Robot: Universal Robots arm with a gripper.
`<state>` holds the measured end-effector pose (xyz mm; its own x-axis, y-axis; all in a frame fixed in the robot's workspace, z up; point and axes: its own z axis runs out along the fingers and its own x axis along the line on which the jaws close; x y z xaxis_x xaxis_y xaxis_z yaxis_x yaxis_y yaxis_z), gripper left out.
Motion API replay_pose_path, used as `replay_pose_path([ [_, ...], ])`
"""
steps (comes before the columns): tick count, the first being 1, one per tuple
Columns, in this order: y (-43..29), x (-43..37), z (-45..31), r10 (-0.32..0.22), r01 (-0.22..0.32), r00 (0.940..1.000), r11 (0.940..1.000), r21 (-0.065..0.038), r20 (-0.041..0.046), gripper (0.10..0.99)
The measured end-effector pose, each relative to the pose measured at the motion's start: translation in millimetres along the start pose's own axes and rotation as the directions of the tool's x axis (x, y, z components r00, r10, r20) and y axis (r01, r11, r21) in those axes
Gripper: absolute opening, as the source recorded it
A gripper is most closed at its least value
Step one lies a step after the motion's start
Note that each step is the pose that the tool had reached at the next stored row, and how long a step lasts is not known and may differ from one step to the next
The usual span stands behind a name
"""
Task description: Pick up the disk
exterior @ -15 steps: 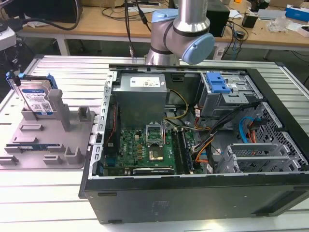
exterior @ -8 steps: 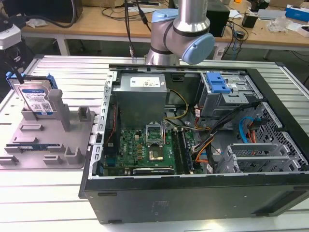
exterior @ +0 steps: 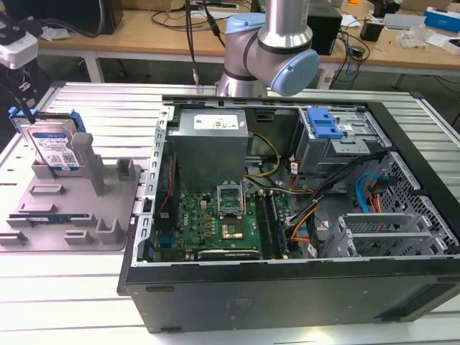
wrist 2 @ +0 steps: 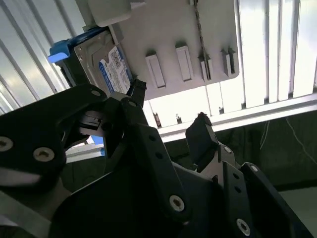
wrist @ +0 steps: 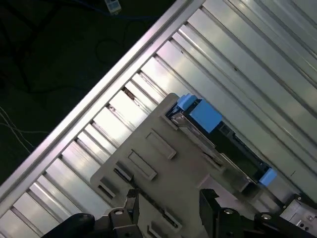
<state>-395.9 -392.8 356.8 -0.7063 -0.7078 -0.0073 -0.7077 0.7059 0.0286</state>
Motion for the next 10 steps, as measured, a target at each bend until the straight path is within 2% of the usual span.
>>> replay_pose_path([
  [4, -0.1, -0.2, 0.3, -0.081, 0.081, 0.9967, 0.9967, -0.001, -0.0022, 0.600],
  [10, -1.2, -1.1, 1.1, -0.178, 0.178, 0.9840, 0.9840, 0.000, -0.0078, 0.600],
])
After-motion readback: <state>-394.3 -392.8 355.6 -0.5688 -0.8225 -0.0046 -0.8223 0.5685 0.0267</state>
